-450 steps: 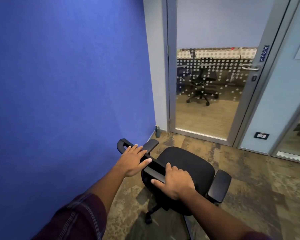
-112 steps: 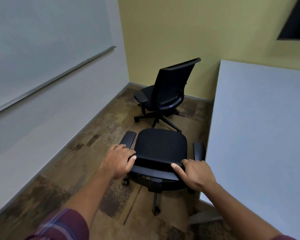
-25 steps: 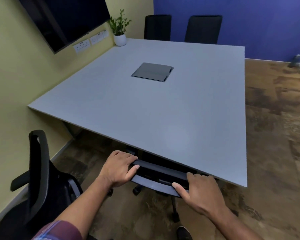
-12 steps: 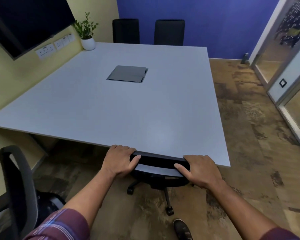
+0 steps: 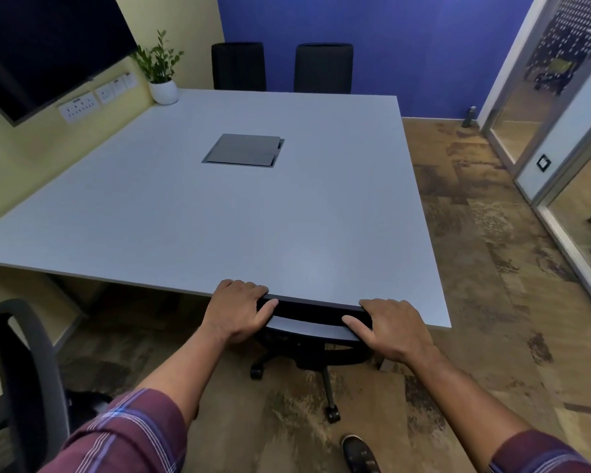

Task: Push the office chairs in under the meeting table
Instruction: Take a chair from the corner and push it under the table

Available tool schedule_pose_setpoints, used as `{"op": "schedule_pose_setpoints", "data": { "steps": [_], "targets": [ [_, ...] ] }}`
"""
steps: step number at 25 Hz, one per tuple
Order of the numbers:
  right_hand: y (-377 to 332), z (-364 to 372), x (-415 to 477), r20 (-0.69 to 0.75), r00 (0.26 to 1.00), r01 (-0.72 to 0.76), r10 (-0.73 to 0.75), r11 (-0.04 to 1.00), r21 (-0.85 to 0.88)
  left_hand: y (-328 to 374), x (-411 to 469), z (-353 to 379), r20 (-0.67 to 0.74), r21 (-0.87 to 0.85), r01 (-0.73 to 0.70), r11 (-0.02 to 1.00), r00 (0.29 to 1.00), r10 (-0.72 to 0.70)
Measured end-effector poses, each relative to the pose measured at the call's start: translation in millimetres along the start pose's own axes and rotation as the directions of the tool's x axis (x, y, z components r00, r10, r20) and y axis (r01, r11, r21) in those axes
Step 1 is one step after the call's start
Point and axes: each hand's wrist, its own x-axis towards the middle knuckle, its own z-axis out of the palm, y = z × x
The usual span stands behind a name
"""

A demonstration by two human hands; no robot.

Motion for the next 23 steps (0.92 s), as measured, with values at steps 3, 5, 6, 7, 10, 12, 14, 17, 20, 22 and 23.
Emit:
{"op": "schedule_pose_setpoints", "data": {
  "steps": [3,5,6,7,10,12,14,17,20,22,23],
  "targets": [
    [-1,2,0,0.004,1.000,-0.011,0.011,1.000,-0.001,-2,0,3,-0.007,-0.005,0.001,1.000,1.000,-0.001],
    [-2,2,-1,0.001,1.000,-0.021,0.021,1.000,0.015,-2,0,3,-0.002,-0.010,0.005,1.000,1.000,-0.005],
    [-2,1,-1,0.000,1.000,-0.024,0.024,0.999,0.023,-1,0,3,0.001,-0.012,0.011,1.000,1.000,-0.011],
    [-3,-1,-1,0.001,1.000,-0.027,0.027,0.999,0.023,-1,0,3,-0.001,-0.013,0.013,1.000,1.000,-0.013],
    [-4,-4,0,0.030,0.999,-0.030,0.030,1.000,0.003,0,0,3,0.010,-0.014,0.020,1.000,1.000,-0.020],
    [-8,-7,-1,0.047,0.999,-0.026,0.027,1.000,-0.009,1,-5,1,0.011,-0.017,0.033,0.999,0.999,-0.033],
    [-13,-10,-1,0.078,0.997,-0.025,0.026,1.000,-0.015,0,-10,-1,0.024,-0.011,0.069,0.998,0.997,-0.069],
    [-23,-16,1,0.102,0.995,-0.015,0.015,1.000,-0.006,7,-15,-4,0.041,-0.036,0.157,0.987,0.987,-0.156],
    [-45,-15,9,0.102,0.994,0.024,-0.024,1.000,0.000,6,-24,-13,0.069,-0.104,0.226,0.969,0.973,-0.219],
    [-65,-14,17,0.098,0.994,0.049,-0.049,0.999,0.002,-3,-33,-18,0.050,-0.097,0.248,0.964,0.969,-0.244],
    [-74,-12,23,0.100,0.993,0.066,-0.066,0.998,0.001,-7,-36,-20,0.036,-0.090,0.264,0.960,0.964,-0.262]
  ]
}}
